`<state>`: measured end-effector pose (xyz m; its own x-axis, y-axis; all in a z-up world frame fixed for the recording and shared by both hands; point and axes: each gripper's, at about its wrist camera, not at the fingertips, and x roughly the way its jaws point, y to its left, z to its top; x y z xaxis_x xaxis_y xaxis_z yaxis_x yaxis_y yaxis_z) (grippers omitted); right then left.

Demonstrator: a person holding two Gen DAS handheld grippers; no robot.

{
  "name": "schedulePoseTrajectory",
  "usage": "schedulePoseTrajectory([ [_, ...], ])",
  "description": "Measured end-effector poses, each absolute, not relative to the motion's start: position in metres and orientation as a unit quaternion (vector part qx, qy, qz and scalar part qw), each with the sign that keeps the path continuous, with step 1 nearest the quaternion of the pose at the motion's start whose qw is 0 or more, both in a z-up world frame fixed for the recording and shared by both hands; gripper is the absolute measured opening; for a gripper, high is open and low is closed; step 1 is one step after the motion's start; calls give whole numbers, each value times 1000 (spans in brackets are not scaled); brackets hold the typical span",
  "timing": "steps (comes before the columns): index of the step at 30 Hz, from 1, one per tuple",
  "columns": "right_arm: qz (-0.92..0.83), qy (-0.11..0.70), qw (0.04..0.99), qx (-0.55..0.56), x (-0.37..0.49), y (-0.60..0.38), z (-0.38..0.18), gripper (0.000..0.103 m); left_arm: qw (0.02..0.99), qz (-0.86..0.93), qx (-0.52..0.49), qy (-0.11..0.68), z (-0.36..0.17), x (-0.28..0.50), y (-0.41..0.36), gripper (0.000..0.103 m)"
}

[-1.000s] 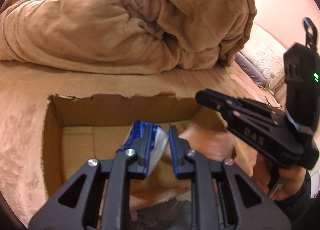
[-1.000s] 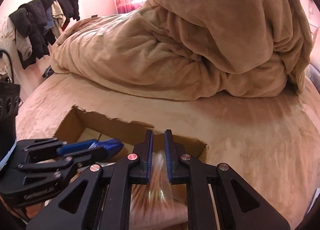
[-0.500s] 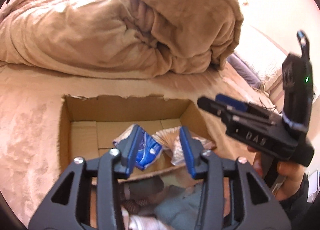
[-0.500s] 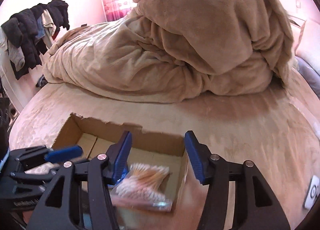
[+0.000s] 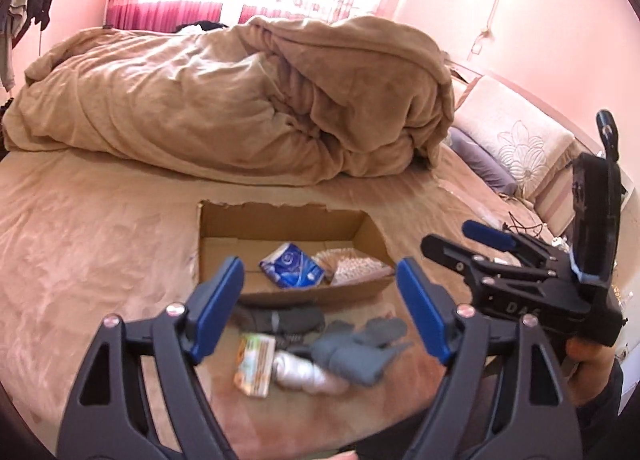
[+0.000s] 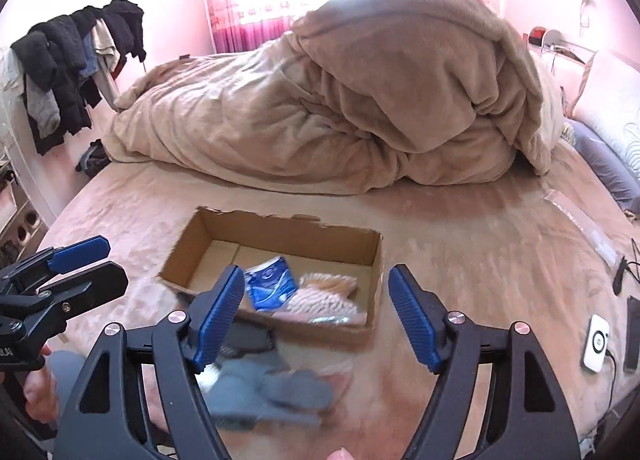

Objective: Organize objects
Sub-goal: 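Grasp the cartoon tissue pack with the left gripper while the right grasps the grey glove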

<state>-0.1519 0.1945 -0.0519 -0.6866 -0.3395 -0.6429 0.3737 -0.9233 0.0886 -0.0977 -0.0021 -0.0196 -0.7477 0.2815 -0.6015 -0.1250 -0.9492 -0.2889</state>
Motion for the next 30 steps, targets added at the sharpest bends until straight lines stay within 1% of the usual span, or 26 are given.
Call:
schedulePoseTrajectory([
  [2,-919,25,198,340,-135,194,-45,88,109,928,-337,-116,-17,-83,-4,81],
  [8,-918,34,216,332,-87,190,-33,88,108,926,-340,-120,-20,-48,-9,81],
  [12,-916,34,215,336,-65,191,-35,88,102,925,-346,-116,-35,-30,-11,81],
  [19,-901,39,227,368,-55,183,-66,88,91,914,-378,-120,-73,-25,-17,81],
  [30,-880,37,239,409,-79,163,-118,88,70,903,-403,-134,-121,-50,-30,81],
])
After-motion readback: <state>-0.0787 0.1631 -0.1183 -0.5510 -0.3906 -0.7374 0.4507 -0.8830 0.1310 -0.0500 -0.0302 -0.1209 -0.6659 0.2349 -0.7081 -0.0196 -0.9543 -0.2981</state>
